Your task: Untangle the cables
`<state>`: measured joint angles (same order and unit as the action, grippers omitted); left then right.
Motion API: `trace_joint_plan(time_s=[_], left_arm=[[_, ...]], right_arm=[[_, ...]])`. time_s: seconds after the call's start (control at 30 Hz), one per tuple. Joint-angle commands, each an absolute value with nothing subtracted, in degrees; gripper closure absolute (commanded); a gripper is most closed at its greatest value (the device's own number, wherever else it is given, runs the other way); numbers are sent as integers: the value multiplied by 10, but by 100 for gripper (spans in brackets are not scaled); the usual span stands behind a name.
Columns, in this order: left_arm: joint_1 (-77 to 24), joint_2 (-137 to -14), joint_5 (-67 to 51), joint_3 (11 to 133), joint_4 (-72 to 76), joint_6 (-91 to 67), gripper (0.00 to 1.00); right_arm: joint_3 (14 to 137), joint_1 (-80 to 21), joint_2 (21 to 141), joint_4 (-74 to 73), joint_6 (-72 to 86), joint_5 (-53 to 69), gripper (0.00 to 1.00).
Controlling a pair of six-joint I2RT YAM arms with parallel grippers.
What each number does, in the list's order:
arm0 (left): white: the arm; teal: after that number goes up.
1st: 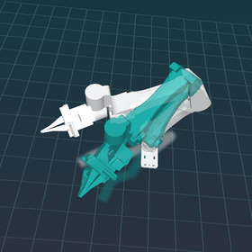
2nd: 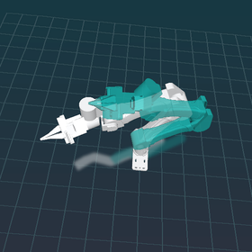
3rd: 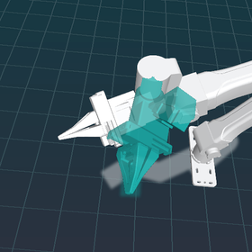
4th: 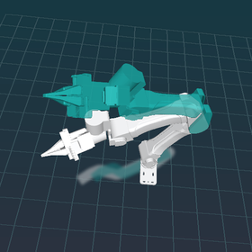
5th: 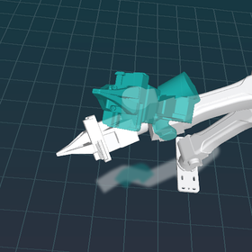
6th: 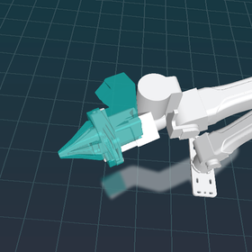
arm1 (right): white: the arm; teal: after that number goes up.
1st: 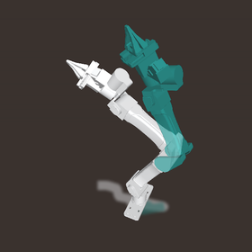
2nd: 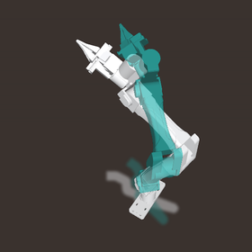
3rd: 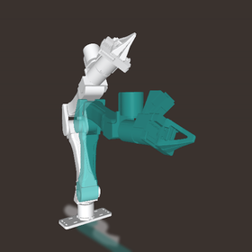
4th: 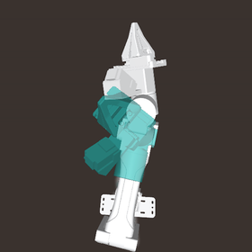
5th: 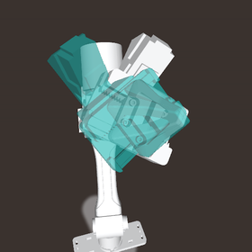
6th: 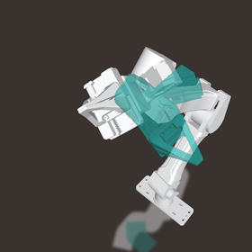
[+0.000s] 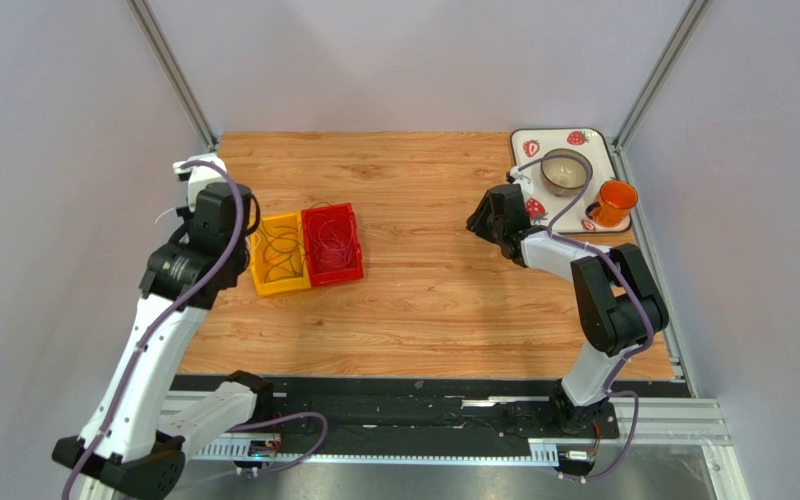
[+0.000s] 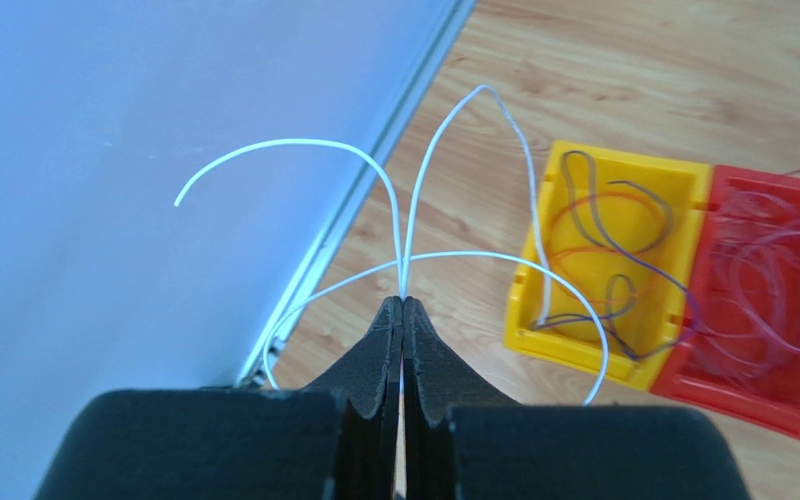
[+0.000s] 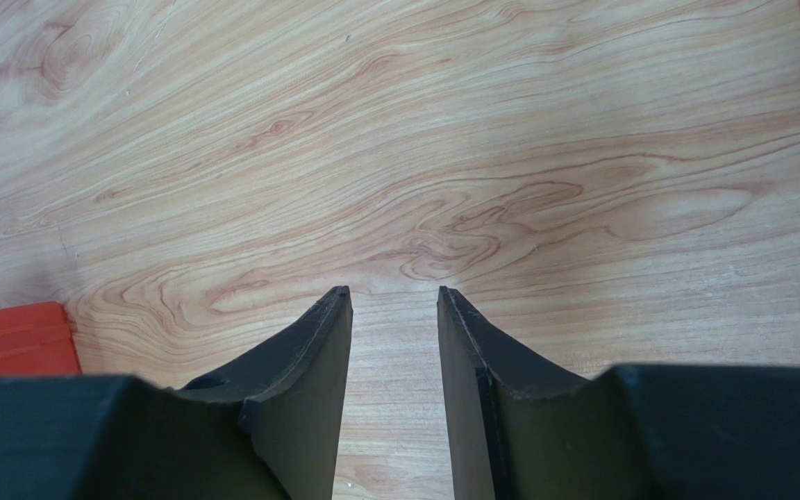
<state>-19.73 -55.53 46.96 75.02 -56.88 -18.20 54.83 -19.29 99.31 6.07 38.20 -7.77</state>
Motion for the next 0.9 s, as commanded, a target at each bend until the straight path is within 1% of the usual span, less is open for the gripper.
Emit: trace_joint_plan(time_s=[0.0,0.23,0.47,0.6,0.73,0.8,0.87], left_arm=[[-189,-614,580,764,-579,-170,100],[-184,-726,541,760,-573,-175,100],[-184,-835,536,793,-649,-226,100],[-185,-848,498,803,-652,-259,100],[-188,-845,456,786,-629,-287,100],[-190,-839,394,768,-589,-287,100],[-192,-822,362,733,-542,-288,100]], right_arm=[[567,-188,997,70,390,-73,60],[567,-185,998,70,394,-68,60],[563,-178,998,73,399,-59,60],[560,-172,998,78,405,-48,60],[552,-167,997,86,411,-41,60],[550,-163,996,89,412,-37,60],[548,-160,996,91,416,-33,60]])
